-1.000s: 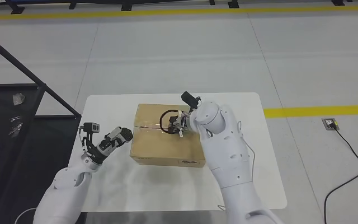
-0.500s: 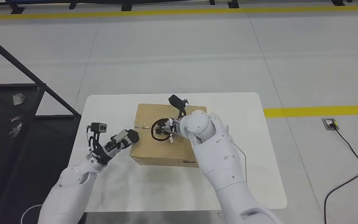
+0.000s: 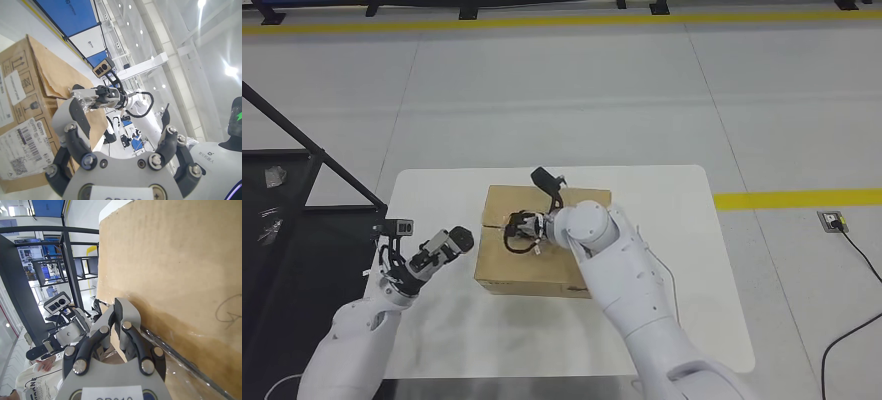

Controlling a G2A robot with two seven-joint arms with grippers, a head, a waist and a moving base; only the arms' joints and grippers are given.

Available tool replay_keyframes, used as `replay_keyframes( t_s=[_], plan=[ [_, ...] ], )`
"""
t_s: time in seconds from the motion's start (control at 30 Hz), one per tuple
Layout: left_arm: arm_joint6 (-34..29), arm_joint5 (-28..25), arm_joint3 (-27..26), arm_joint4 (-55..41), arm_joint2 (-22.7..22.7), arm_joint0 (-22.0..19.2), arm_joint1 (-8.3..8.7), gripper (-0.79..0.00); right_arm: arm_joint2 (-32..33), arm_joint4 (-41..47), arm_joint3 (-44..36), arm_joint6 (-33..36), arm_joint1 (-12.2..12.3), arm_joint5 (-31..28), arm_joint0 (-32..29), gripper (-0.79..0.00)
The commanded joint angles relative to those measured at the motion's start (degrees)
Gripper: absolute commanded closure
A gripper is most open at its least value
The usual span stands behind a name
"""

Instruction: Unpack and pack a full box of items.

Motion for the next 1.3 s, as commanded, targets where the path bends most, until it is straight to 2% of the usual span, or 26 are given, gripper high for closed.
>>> replay_keyframes(
  t_s=[0.0,0.13,0.37,0.53,0.7,0.87,1.03,1.27],
  plan=[
    [-0.02,0.15,-0.24,-0.13,-0.82,0.29,0.21,-0.785,0.18,0.32,0.12,0.89,0.32,0.87,0.5,0.0],
    [0.23,0.44,-0.51,0.26,-1.68,0.54,0.45,-0.785,0.09,-0.2,-0.62,5.11,1.07,2.67,1.08,0.0],
    [0.97,0.68,-0.4,1.03,-1.76,-0.02,0.49,-0.785,-1.01,-0.45,-3.37,4.64,1.55,5.5,-0.68,0.0],
    [1.77,0.42,-1.03,2.2,-0.97,0.37,0.35,-0.785,-1.03,-2.47,-6.84,8.09,2.73,6.14,-2.46,0.0],
    [2.25,0.7,-1.5,2.23,-0.29,0.32,0.19,-0.785,-0.91,-6.41,-15.85,12.05,4.18,8.71,-7.2,0.0],
    [2.28,1.21,-2.5,2.87,0.23,-0.2,0.12,-0.785,-0.85,-10.99,-27.0,13.1,5.25,15.12,-13.45,0.0],
    [2.41,1.4,-3.2,3.27,0.26,-0.26,0.16,-0.785,-0.04,-13.38,-38.6,13.1,6.18,18.42,-20.05,0.0],
    [2.29,1.57,-3.43,3.42,0.16,-0.27,0.24,-0.785,1.04,-16.54,-49.2,14.07,7.27,23.25,-25.67,0.0]
  ],
)
